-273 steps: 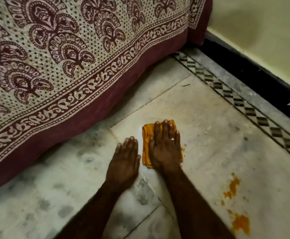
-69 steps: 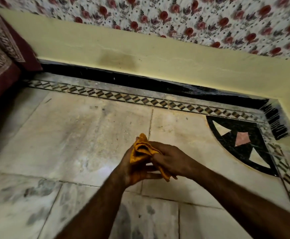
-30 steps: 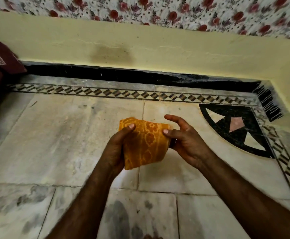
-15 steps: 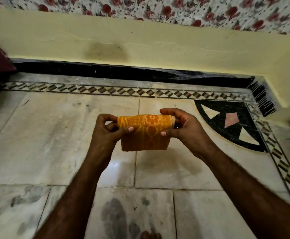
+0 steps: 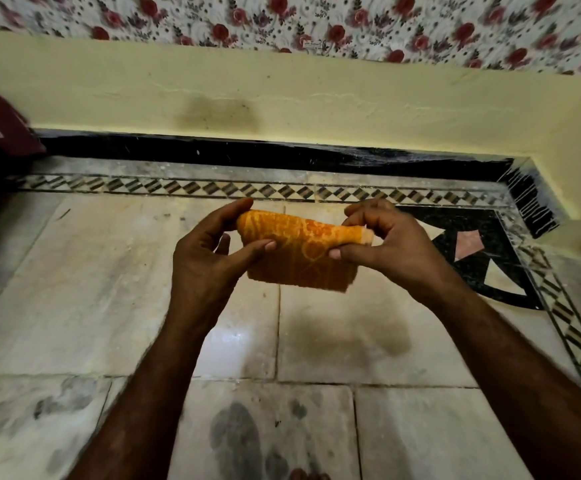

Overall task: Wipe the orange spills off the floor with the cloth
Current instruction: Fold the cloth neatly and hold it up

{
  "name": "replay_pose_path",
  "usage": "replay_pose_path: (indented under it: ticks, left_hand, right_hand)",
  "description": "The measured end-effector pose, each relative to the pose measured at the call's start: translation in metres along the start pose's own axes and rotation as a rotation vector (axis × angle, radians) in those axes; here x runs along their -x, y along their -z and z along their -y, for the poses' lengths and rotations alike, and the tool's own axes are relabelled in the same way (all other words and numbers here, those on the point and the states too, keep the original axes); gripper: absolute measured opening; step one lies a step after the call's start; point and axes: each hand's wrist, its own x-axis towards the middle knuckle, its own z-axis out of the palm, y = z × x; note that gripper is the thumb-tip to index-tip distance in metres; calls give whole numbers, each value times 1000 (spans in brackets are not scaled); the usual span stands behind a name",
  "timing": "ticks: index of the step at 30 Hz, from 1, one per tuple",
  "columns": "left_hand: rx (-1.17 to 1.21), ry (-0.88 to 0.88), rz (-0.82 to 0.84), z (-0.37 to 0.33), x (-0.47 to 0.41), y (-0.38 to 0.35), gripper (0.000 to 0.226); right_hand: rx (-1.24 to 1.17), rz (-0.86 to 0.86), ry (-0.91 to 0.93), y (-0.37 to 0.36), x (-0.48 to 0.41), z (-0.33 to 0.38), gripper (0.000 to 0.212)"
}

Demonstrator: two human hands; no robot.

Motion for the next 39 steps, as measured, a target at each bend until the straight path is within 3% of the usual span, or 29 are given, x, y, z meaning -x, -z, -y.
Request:
replay_pose_path:
  ticks: [3,10,12,14,16,20,25,29,34,39]
  left_hand:
    - [63,-11,22,-10,-3,2,63]
    - [328,14,-68,-22,-8,-2,58]
    - [396,154,2,-18,-8,-4,69]
    - [365,279,204,-10,-2,-8,80]
    - [342,313,305,-7,6,-11,62]
    - [454,366,225,-7,10,-16,42]
    - [327,426,75,1,9,-14,21]
    - [343,434,107,6,10,-8,37]
    - [349,361,154,-8,2,-6,41]
    - [431,516,32,-7,3,-6,53]
  right_hand:
    - [-269,59,-5,9,7,11,29]
    - [-611,32,3,6,13,29,32]
    - [-685,32,-3,6,12,36,32]
    - [-718,22,-34,4,11,40,32]
    - [-743,-10,-91,1,8,38,33]
    - [-915,-27,-249,-4,5,25,41]
    - [-839,172,-383,-30,20,-1,62]
    - [-880,130,-325,-26,11,-3,60]
    - [-800,114,-254,-25,4,-3,58]
    - [-797,159,-294,-27,-3,-6,51]
